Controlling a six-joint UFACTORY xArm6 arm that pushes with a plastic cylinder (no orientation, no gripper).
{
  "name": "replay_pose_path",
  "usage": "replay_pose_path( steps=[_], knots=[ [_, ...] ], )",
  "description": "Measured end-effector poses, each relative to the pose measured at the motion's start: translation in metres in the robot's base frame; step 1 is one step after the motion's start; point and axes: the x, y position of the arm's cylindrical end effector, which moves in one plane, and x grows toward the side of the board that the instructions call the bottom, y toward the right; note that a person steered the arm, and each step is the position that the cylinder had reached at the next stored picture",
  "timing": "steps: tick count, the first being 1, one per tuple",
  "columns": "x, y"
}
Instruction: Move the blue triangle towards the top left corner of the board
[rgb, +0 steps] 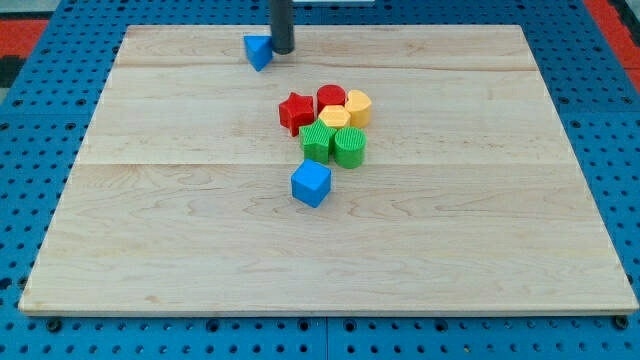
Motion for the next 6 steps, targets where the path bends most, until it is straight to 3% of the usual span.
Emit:
replay_pose_path(
  steps=[1,2,4,6],
  knots=[
    [0.001,-0.058],
    [0.023,-0.007],
    [0.006,-0.109],
    [0.006,-0.094]
  ],
)
